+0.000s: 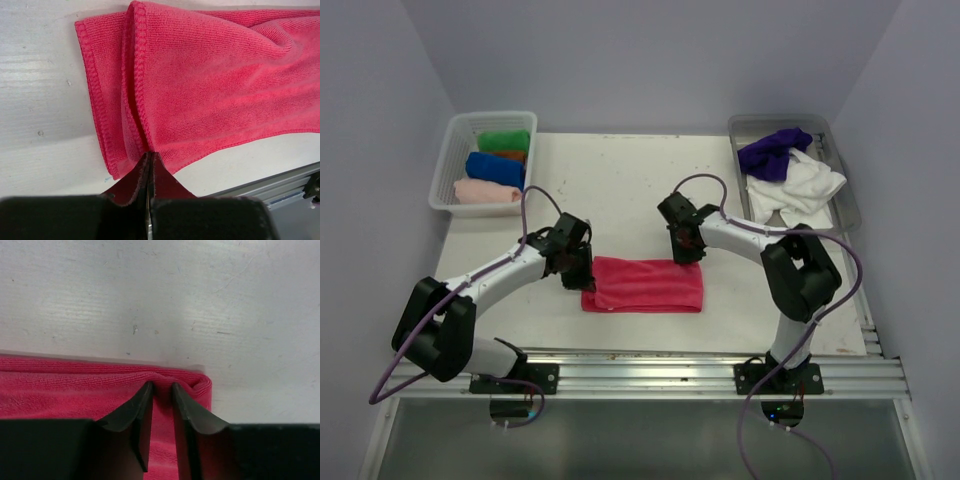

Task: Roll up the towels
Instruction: Fold the towel

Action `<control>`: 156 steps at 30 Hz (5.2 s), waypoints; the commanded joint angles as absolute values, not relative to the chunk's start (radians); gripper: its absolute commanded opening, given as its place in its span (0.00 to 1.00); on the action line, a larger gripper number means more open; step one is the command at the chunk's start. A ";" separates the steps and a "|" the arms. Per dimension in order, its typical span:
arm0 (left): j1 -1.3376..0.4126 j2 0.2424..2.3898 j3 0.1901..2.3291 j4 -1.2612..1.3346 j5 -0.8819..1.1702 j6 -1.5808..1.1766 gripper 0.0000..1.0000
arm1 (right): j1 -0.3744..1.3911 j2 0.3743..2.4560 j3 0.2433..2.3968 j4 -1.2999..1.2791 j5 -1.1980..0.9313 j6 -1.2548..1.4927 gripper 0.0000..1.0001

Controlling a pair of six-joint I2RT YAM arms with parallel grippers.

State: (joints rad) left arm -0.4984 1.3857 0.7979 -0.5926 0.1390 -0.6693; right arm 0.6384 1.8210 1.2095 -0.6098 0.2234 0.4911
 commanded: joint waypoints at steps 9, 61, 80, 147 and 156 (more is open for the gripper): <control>-0.494 1.376 0.815 -0.574 0.160 -0.647 0.00 | 0.623 1.787 1.204 -0.598 0.278 0.532 0.00; -0.457 1.690 1.022 -0.571 0.043 -0.538 0.09 | 0.574 1.733 0.982 -0.503 0.209 0.577 0.00; -0.391 1.496 1.028 -0.591 0.023 -0.537 0.08 | 0.572 1.505 0.933 -0.542 0.242 0.578 0.20; -0.620 2.008 1.479 -0.707 -0.078 -0.445 0.00 | 0.919 1.006 0.630 -0.670 0.411 1.010 0.54; -0.611 1.801 1.450 -0.744 -0.118 -0.433 0.08 | 0.856 1.192 0.736 -0.612 0.374 0.847 0.55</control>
